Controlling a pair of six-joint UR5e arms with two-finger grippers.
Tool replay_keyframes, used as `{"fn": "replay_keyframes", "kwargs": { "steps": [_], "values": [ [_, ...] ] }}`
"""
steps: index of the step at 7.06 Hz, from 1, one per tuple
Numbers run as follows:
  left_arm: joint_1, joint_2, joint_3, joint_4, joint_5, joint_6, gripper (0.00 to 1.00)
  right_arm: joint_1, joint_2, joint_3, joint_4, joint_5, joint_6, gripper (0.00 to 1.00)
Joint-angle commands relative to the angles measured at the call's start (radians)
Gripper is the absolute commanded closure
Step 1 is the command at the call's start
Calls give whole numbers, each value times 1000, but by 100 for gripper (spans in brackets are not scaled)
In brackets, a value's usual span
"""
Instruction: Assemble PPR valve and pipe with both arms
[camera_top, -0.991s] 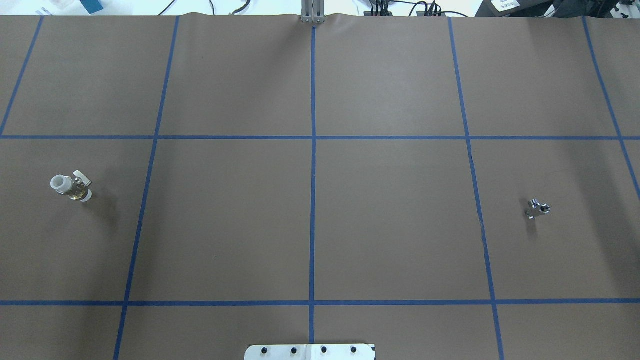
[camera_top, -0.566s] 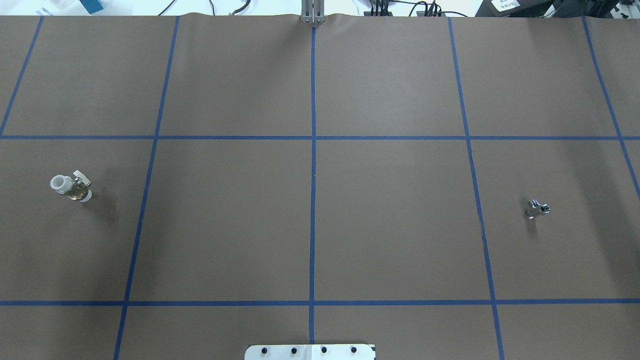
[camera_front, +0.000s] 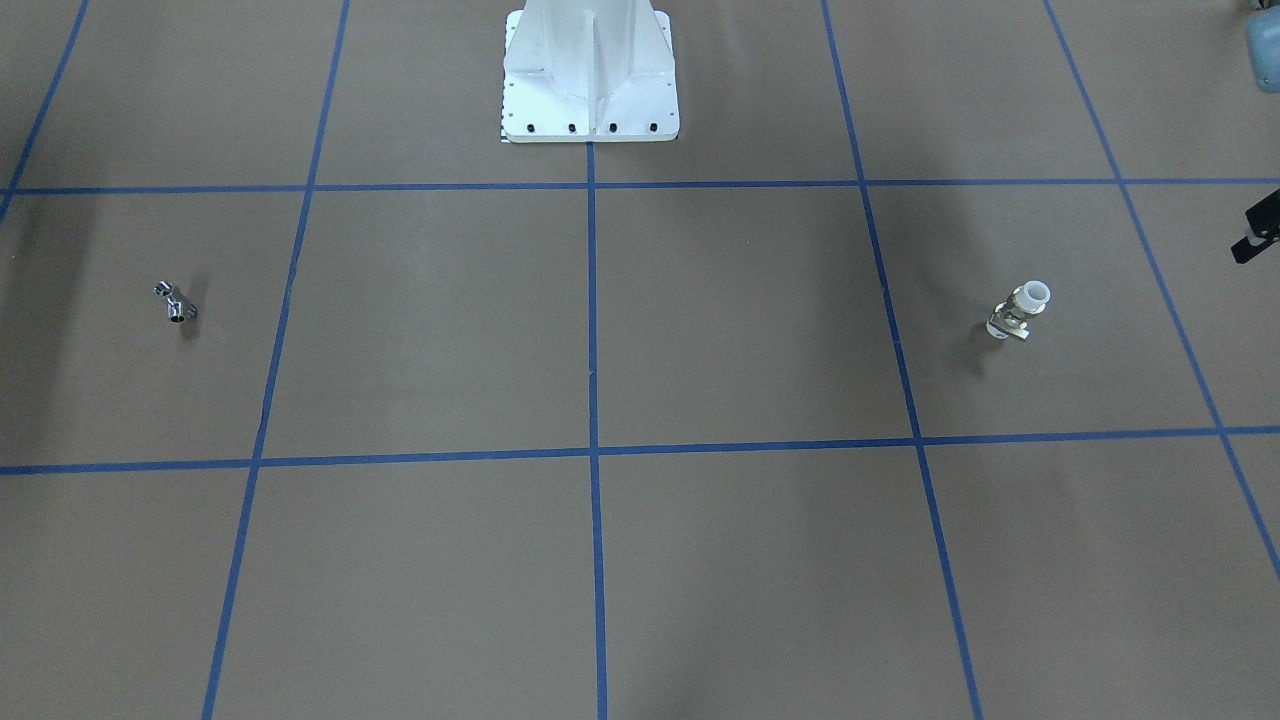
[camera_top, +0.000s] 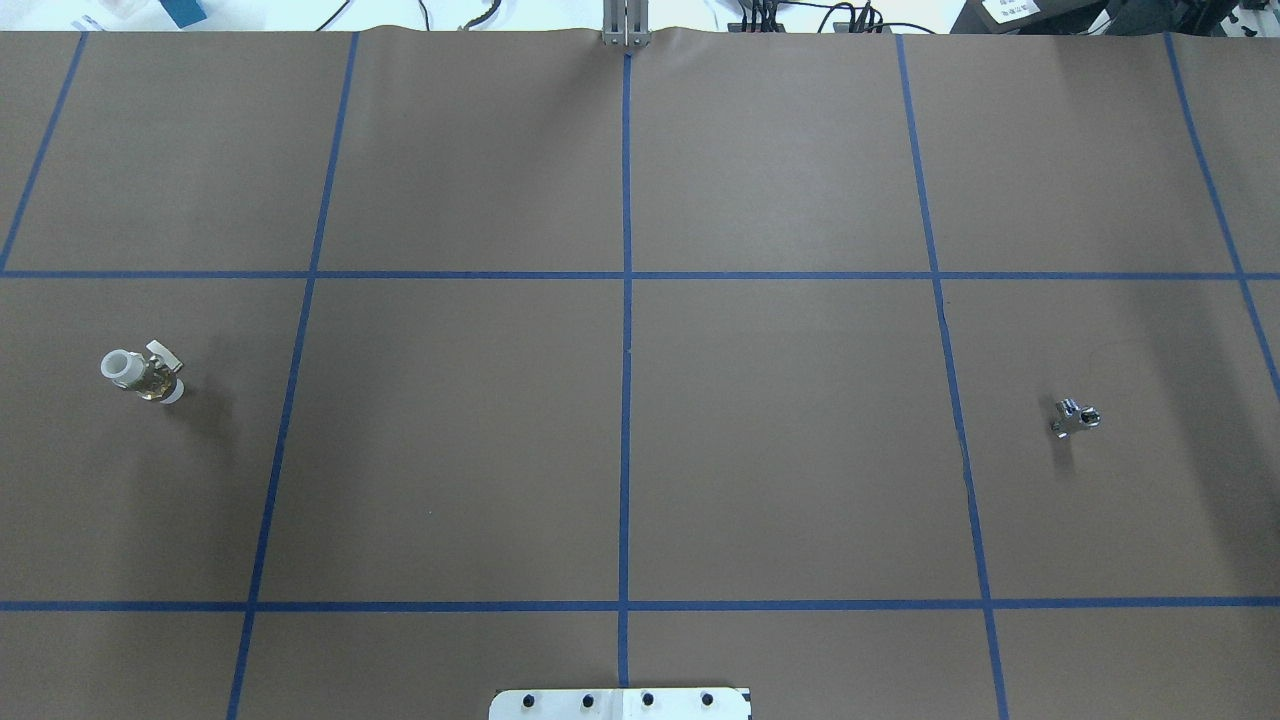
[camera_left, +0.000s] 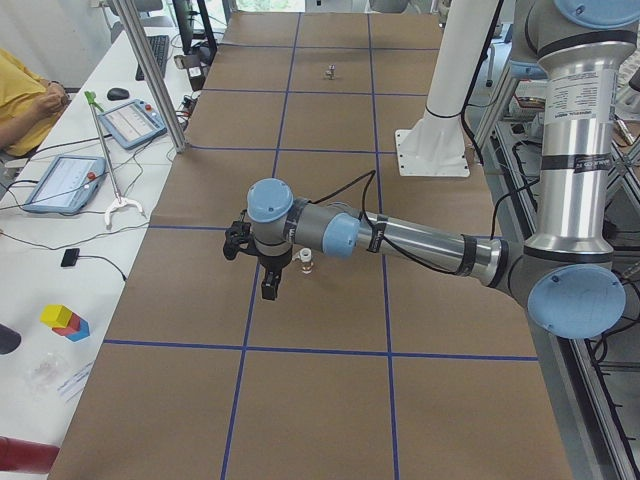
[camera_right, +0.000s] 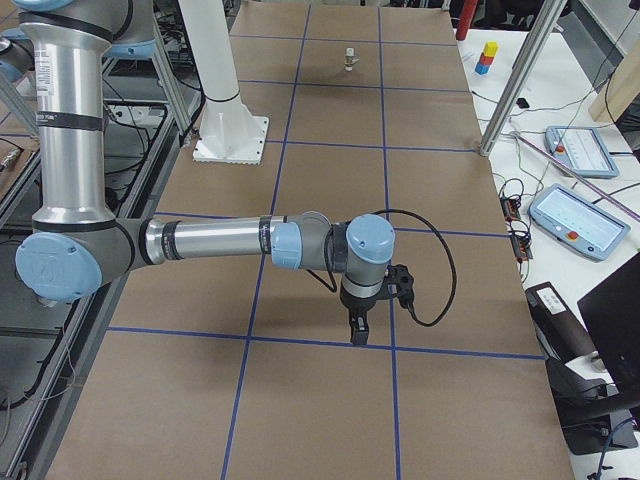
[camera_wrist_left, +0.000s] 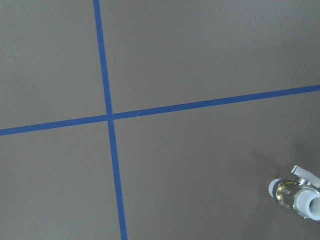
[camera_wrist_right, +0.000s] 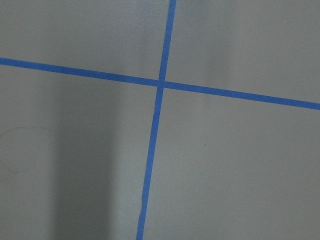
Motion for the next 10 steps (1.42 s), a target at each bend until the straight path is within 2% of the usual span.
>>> {"fn": "replay_keyframes", "kwargs": {
  "steps": [1, 2, 5, 6, 10],
  "values": [
    [153, -2, 1, -172, 58, -133, 0, 0, -2, 2, 0, 0, 0, 0],
    [231, -6, 1, -219, 63, -234, 0, 0, 0, 2, 0, 0, 0, 0],
    [419, -25, 3, -272, 201, -527, 0, 0, 0, 0, 0, 8, 0, 0],
    [469, -25, 6, -269, 271, -560, 0, 0, 0, 0, 0, 8, 2, 0],
    [482, -26, 58, -270, 269, -549, 0, 0, 1, 0, 0, 9, 2, 0]
  ]
}}
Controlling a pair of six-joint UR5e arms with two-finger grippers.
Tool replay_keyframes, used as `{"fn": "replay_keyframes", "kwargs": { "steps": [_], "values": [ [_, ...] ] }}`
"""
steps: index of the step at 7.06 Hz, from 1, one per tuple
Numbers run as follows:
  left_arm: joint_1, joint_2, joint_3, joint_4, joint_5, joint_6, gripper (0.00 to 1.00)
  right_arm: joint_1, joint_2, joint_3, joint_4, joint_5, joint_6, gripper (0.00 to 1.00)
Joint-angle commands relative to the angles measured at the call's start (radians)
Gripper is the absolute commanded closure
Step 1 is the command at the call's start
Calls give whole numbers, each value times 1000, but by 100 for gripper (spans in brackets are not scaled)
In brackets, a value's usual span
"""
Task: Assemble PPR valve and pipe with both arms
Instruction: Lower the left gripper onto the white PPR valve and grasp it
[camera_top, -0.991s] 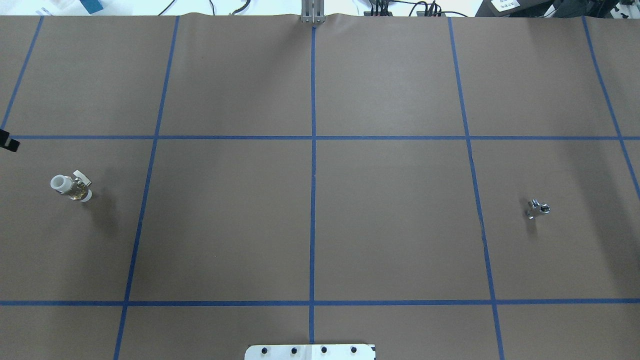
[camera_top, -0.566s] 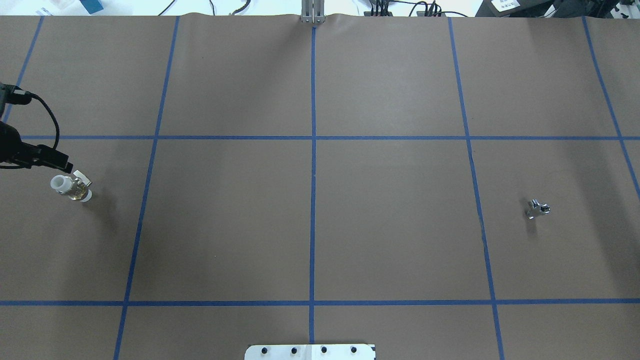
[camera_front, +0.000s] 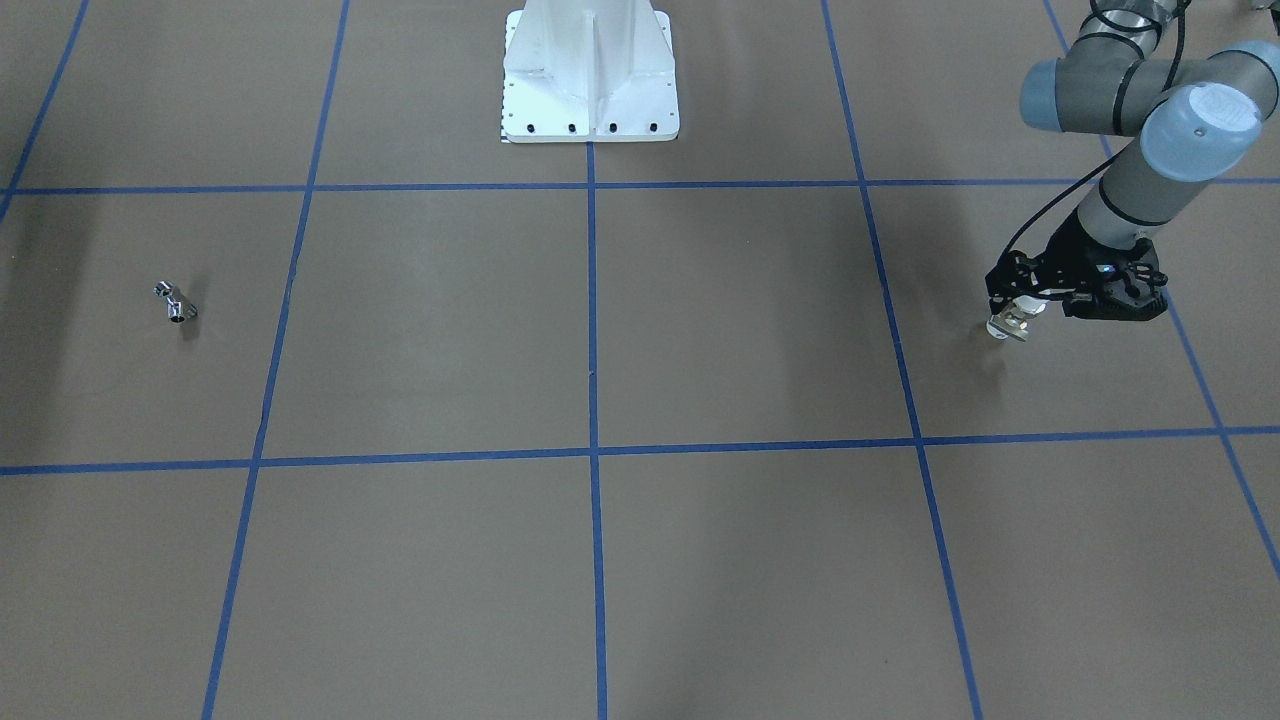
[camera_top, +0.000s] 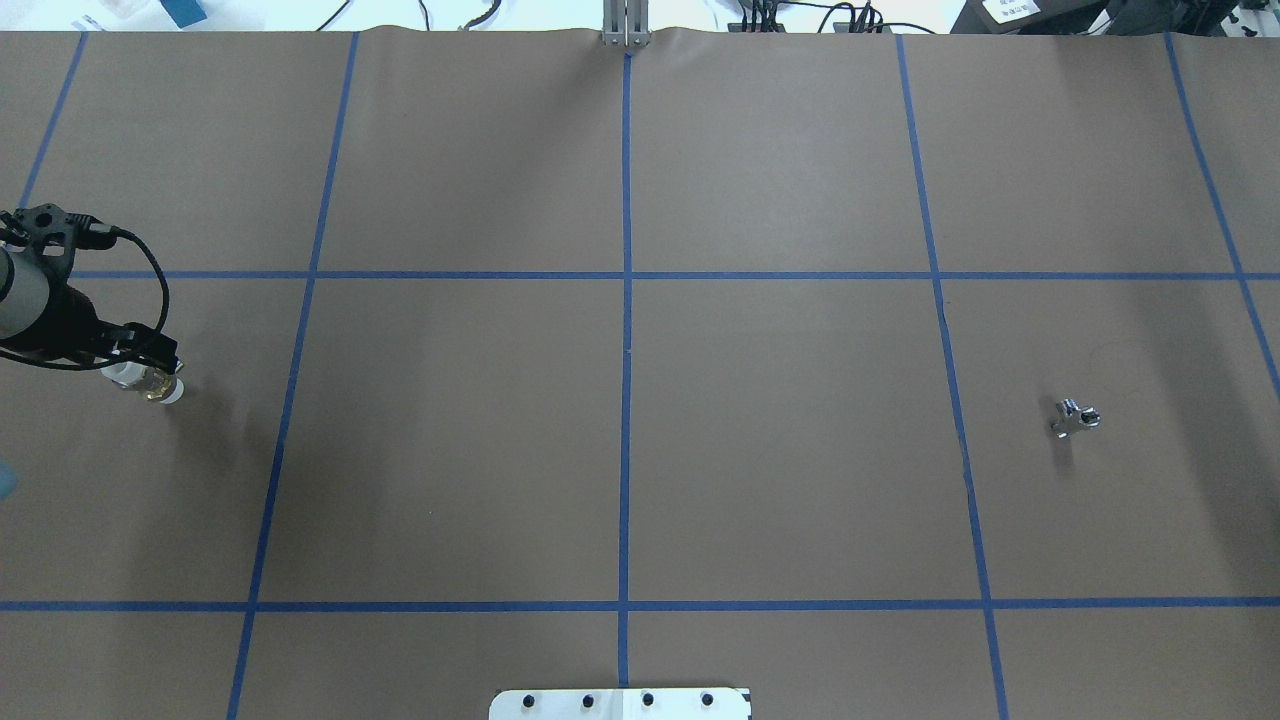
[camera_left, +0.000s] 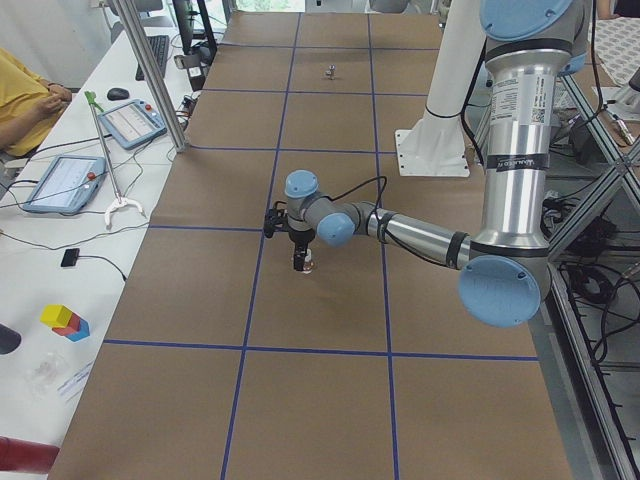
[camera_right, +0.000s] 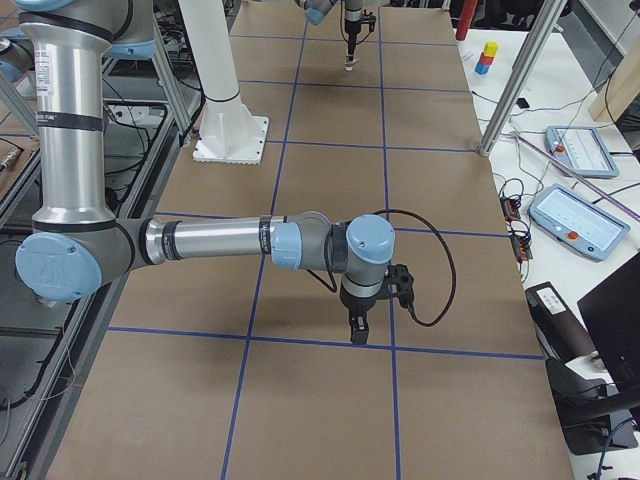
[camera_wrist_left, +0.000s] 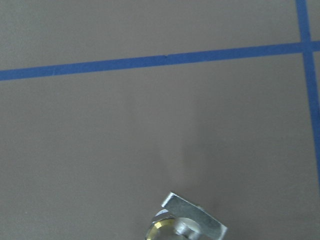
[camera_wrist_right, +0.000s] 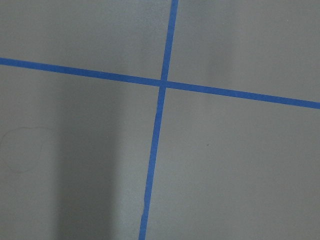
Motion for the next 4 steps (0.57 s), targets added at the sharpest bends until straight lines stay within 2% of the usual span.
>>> {"fn": "replay_keyframes", "kwargs": {
  "steps": [1, 4],
  "values": [
    [2, 1, 0, -4, -11, 0, 0, 0, 3, 0, 2, 1, 0, 0],
    [0, 7, -6, 1, -74, 35, 1, 0, 3, 0, 2, 1, 0, 0]
  ]
}}
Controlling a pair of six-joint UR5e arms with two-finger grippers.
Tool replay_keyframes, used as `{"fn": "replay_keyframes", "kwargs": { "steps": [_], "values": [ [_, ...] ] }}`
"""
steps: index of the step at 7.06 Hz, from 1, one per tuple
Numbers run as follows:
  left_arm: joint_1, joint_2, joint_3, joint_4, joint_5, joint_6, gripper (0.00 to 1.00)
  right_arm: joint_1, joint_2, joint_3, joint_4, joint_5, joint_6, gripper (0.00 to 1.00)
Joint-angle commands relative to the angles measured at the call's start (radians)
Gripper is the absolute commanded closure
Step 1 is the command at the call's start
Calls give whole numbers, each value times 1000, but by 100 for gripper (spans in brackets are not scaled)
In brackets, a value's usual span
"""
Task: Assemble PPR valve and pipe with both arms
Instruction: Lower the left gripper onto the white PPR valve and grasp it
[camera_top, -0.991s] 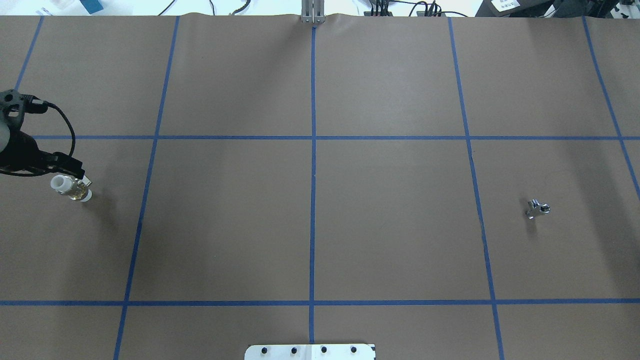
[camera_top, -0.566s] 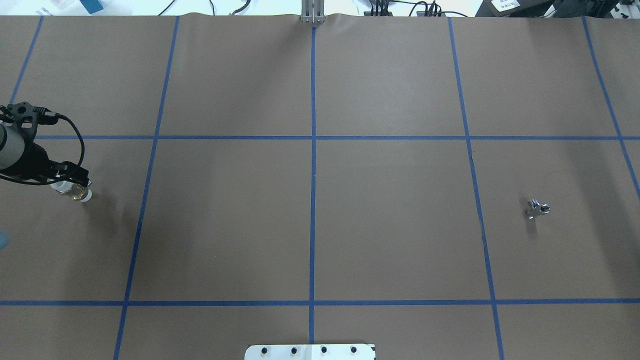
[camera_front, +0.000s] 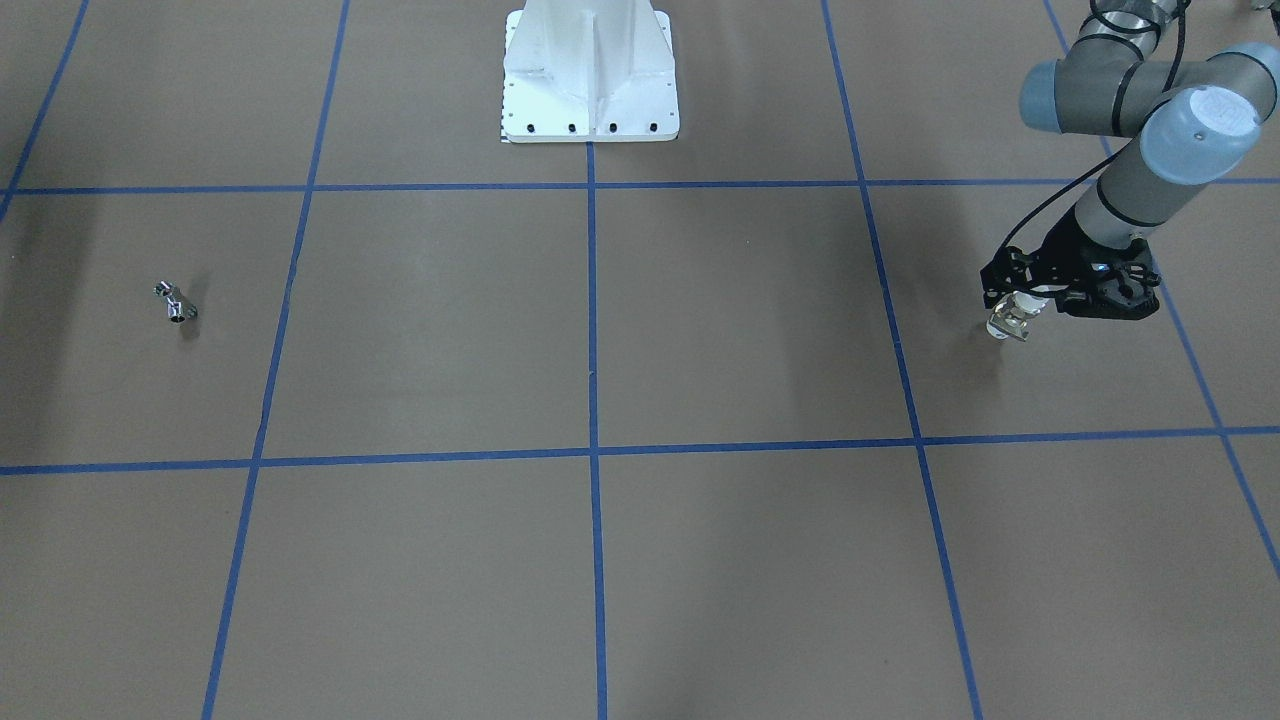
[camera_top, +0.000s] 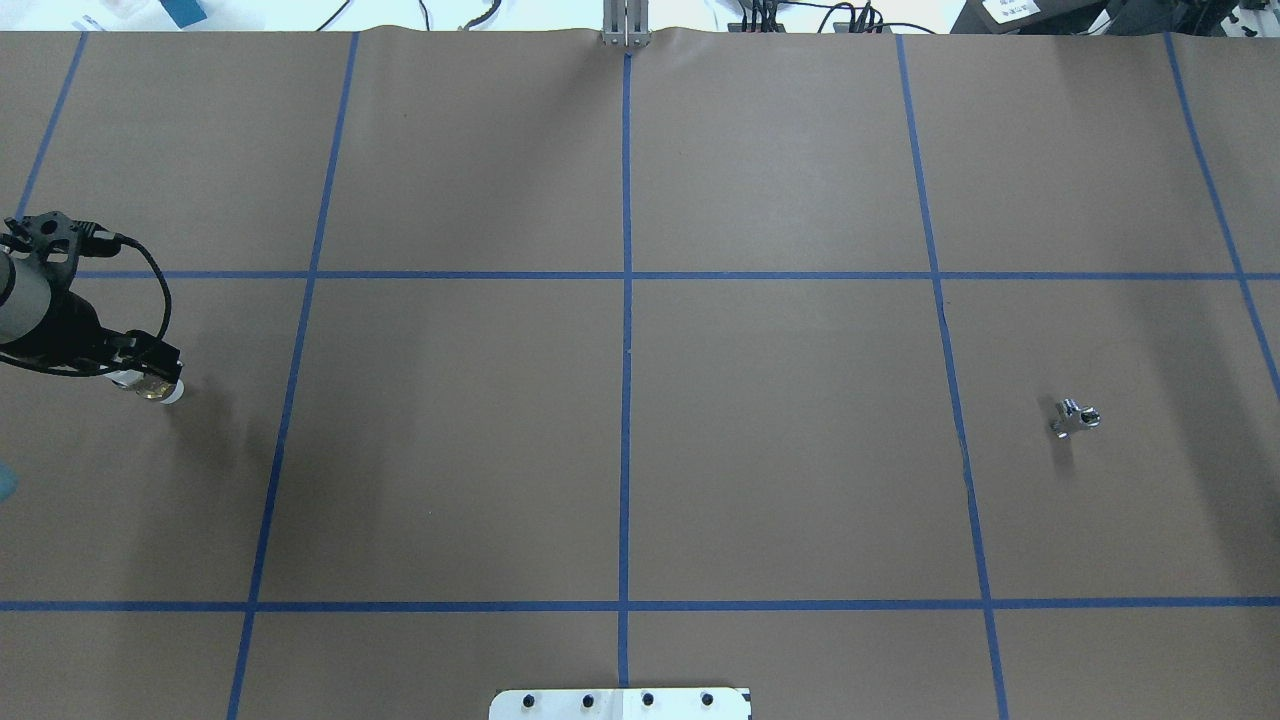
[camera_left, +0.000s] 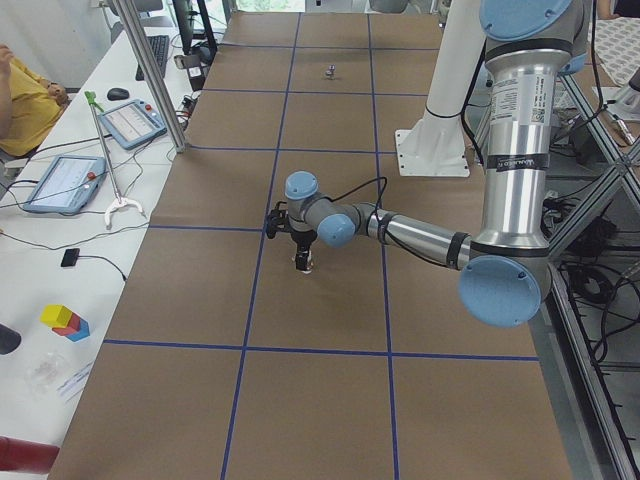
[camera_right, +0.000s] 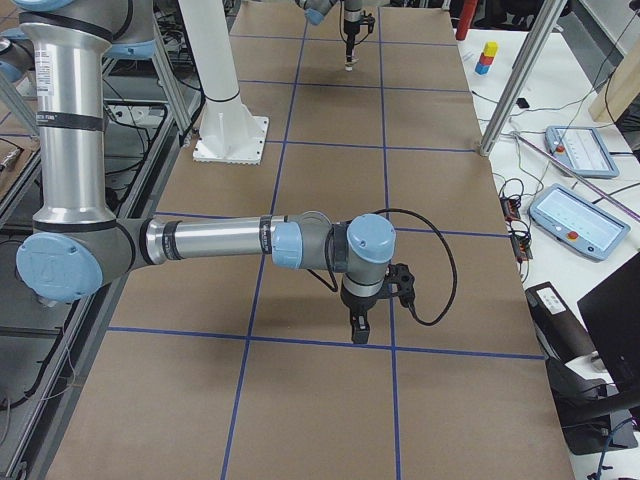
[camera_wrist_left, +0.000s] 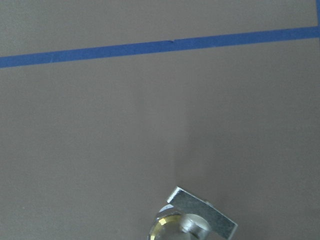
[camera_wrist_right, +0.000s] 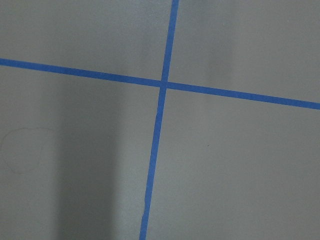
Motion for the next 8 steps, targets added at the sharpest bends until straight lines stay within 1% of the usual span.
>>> {"fn": "replay_keyframes", "kwargs": {
  "steps": [1, 3, 8],
  "values": [
    [-1, 3, -2, 1, -23, 17, 1, 0, 0, 1, -1, 0, 0, 0],
    [-1, 8, -2, 1, -23, 34, 6, 0, 0, 1, 0, 0, 0, 0],
    [-2, 11, 0, 0, -26, 56, 5, 0, 0, 1, -1, 0, 0, 0]
  ]
}}
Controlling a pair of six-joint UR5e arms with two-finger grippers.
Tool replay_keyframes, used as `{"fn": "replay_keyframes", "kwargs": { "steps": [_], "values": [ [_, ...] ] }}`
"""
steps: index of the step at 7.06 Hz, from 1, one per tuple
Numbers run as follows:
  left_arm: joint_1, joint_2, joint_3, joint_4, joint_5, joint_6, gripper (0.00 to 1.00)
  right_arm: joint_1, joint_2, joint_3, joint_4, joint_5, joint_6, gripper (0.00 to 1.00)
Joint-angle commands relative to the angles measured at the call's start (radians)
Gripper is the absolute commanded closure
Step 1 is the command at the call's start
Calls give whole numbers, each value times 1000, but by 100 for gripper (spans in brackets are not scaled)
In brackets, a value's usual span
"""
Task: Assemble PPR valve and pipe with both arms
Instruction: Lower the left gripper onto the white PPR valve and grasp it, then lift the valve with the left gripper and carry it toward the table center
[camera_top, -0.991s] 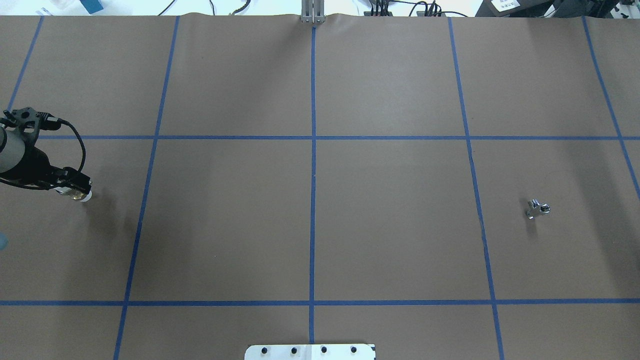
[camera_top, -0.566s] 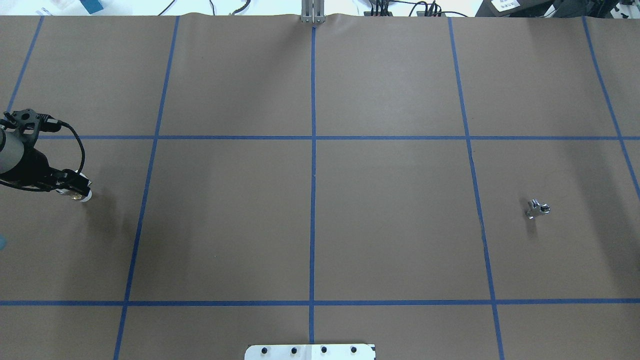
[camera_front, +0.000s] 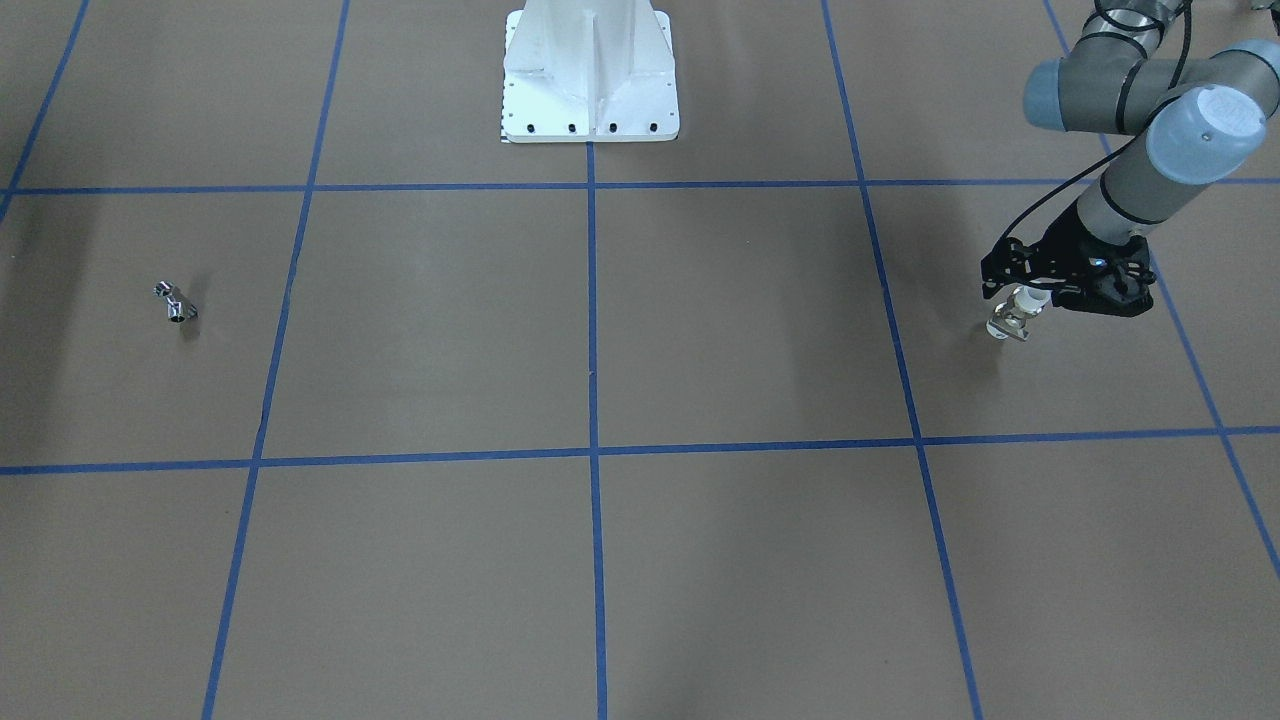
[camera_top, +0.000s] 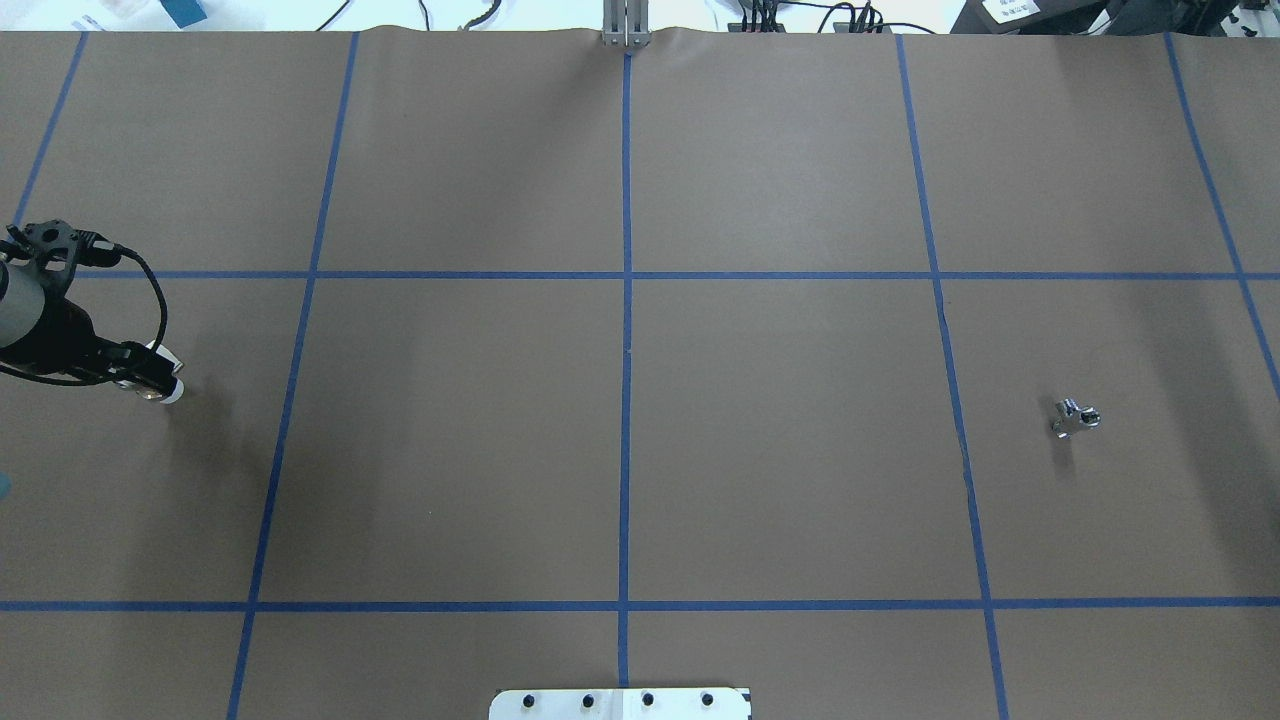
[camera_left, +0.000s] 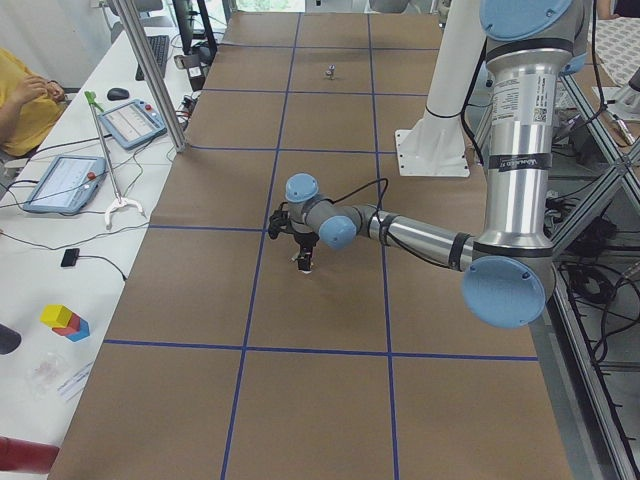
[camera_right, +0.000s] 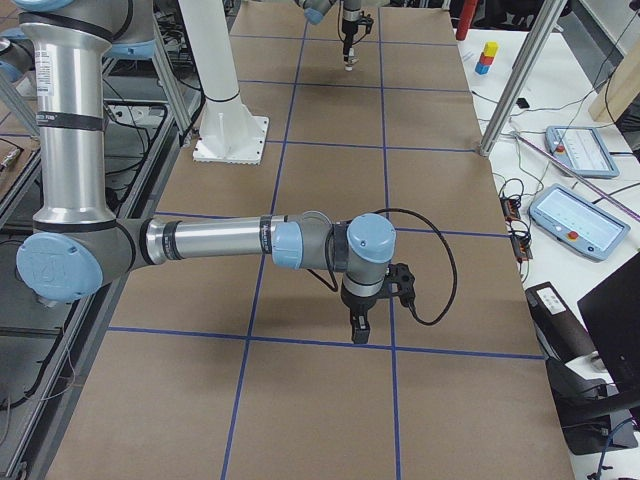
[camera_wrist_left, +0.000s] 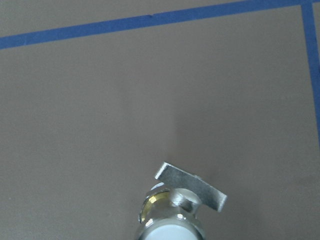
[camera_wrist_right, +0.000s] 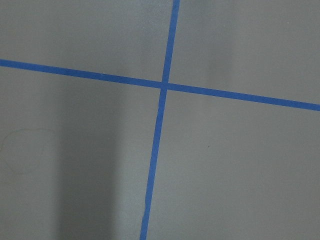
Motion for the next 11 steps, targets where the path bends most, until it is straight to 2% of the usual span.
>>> {"fn": "replay_keyframes", "kwargs": {
  "steps": [1, 5, 6, 9, 10, 11],
  "values": [
    [0, -1, 3, 1, 0, 1, 5, 0, 0, 0, -1, 0, 0, 0],
    [0, -8, 11, 1, 0, 1, 6, 0, 0, 0, 0, 0, 0, 0],
    [0, -6, 11, 2, 0, 1, 16, 0, 0, 0, -1, 0, 0, 0],
    [-3, 2, 2, 4, 0, 1, 75, 0, 2, 0, 0, 0, 0, 0],
    [-5, 2, 0, 7, 0, 1, 91, 0, 2, 1, 0, 0, 0, 0],
    [-8, 0, -3, 7, -2, 1, 95, 0, 2, 0, 0, 0, 0, 0]
  ]
}}
